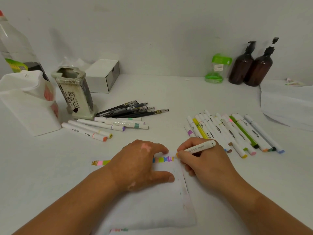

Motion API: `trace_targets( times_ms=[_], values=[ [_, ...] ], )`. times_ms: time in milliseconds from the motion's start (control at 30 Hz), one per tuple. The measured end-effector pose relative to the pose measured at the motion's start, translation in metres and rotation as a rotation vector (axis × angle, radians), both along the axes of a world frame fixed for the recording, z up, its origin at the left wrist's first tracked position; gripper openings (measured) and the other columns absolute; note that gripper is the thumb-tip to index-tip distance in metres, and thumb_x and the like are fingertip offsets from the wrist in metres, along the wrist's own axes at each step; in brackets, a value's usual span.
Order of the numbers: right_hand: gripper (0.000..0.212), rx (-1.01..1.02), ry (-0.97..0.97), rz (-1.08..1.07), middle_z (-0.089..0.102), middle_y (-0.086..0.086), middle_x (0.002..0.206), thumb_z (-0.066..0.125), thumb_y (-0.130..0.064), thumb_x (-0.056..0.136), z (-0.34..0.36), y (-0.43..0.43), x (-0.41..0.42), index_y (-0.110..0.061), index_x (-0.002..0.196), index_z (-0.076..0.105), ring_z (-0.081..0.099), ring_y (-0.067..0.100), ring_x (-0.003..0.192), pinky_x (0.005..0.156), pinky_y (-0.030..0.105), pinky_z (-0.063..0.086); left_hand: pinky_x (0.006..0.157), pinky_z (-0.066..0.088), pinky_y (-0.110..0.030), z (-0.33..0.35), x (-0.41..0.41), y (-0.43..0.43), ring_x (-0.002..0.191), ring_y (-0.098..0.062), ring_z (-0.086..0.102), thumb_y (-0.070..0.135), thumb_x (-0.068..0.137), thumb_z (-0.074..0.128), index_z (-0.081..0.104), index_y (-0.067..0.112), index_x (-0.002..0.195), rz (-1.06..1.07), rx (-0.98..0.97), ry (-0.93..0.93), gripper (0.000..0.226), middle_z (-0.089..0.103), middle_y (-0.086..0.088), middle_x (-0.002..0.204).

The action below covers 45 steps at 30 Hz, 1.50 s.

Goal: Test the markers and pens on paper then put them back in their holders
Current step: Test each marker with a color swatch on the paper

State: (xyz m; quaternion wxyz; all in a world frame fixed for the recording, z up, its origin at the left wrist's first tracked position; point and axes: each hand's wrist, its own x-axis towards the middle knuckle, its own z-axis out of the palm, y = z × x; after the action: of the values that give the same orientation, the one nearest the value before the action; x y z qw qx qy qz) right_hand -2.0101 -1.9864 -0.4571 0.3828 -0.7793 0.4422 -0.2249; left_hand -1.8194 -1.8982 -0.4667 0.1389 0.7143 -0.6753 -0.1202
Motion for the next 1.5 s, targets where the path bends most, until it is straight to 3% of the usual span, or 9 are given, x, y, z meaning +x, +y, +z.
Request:
trace_targets(
  times_ms=[533,633,700,800,900,1000,1133,1300,1500],
  values=[
    [0.011,0.003,0.022,-0.026,0.068,-0.006,0.063,0.068,-0.025,0.09,-0.001,0.0,0.001,-0.027,0.079,0.069,0.062,0.005,0.054,0.05,0.013,0.047,0.093,0.049,-0.025,0.002,0.0,0.0,0.1,0.0,0.048,0.088,0.065,0.057,0.045,0.047,0.137,-0.008,0.039,-0.007,0.084,0.057,0.022,0.132],
    [0.015,0.069,-0.129,-0.069,0.068,-0.002,0.06,0.068,-0.017,0.089,0.002,0.0,-0.001,-0.022,0.076,0.069,0.059,0.006,0.048,0.046,0.015,0.045,0.081,0.045,-0.018,0.004,0.001,0.001,0.089,0.002,0.049,0.086,0.065,0.058,0.044,0.049,0.135,-0.003,0.016,0.012,0.08,0.06,0.024,0.11],
    [0.018,0.188,-0.33,-0.082,0.065,0.002,0.058,0.068,-0.008,0.089,0.007,-0.002,-0.004,-0.016,0.073,0.068,0.057,0.011,0.046,0.043,0.019,0.044,0.063,0.037,-0.012,0.005,0.0,0.001,0.072,0.001,0.049,0.076,0.073,0.061,0.048,0.048,0.124,0.007,-0.089,0.147,0.059,0.05,0.018,0.076],
    [0.024,0.264,-0.535,-0.076,0.064,0.008,0.06,0.068,-0.004,0.089,0.015,-0.006,-0.009,-0.017,0.069,0.067,0.055,0.016,0.047,0.041,0.023,0.043,0.059,0.039,-0.016,0.009,0.004,-0.001,0.062,-0.007,0.045,0.04,0.09,0.051,0.047,0.039,0.106,0.042,-0.202,0.461,0.016,0.047,0.009,0.067],
    [0.026,0.272,-0.619,-0.068,0.063,0.008,0.06,0.067,-0.001,0.09,0.019,-0.011,-0.011,-0.016,0.069,0.07,0.054,0.016,0.047,0.042,0.023,0.043,0.063,0.042,-0.026,0.011,0.007,-0.002,0.066,-0.013,0.043,0.02,0.08,0.041,0.049,0.034,0.1,0.096,-0.171,0.798,0.026,0.047,0.001,0.074],
    [0.03,0.346,-0.707,-0.069,0.063,0.01,0.062,0.061,0.003,0.092,0.02,-0.014,-0.012,-0.015,0.069,0.07,0.054,0.016,0.049,0.041,0.024,0.042,0.063,0.045,-0.032,0.011,0.007,-0.003,0.066,-0.014,0.048,0.013,0.077,0.04,0.053,0.033,0.094,0.092,-0.164,0.953,0.029,0.056,0.005,0.08],
    [0.024,0.392,-0.771,-0.034,0.064,0.013,0.064,0.063,-0.001,0.089,0.02,-0.014,-0.013,-0.016,0.07,0.068,0.055,0.019,0.051,0.042,0.026,0.044,0.069,0.054,-0.031,0.009,0.005,0.0,0.068,-0.021,0.061,0.015,0.102,0.044,0.049,0.037,0.108,0.015,-0.176,0.904,0.023,0.073,-0.002,0.098],
    [0.003,0.346,-0.761,0.062,0.067,0.016,0.069,0.069,-0.012,0.08,0.02,-0.012,-0.015,-0.011,0.079,0.072,0.06,0.021,0.055,0.045,0.026,0.046,0.062,0.054,-0.03,0.015,0.0,0.001,0.061,-0.025,0.064,0.04,0.097,0.054,0.046,0.032,0.097,-0.029,-0.165,0.886,0.011,0.077,-0.004,0.098],
    [0.01,0.388,-0.739,0.175,0.07,0.013,0.071,0.071,-0.026,0.072,0.019,-0.007,-0.015,-0.02,0.079,0.075,0.064,0.021,0.058,0.049,0.025,0.048,0.052,0.05,-0.024,0.019,-0.004,0.001,0.051,-0.014,0.059,0.041,0.087,0.06,0.056,0.035,0.085,-0.017,-0.224,0.749,0.008,0.077,0.001,0.085]
  ],
)
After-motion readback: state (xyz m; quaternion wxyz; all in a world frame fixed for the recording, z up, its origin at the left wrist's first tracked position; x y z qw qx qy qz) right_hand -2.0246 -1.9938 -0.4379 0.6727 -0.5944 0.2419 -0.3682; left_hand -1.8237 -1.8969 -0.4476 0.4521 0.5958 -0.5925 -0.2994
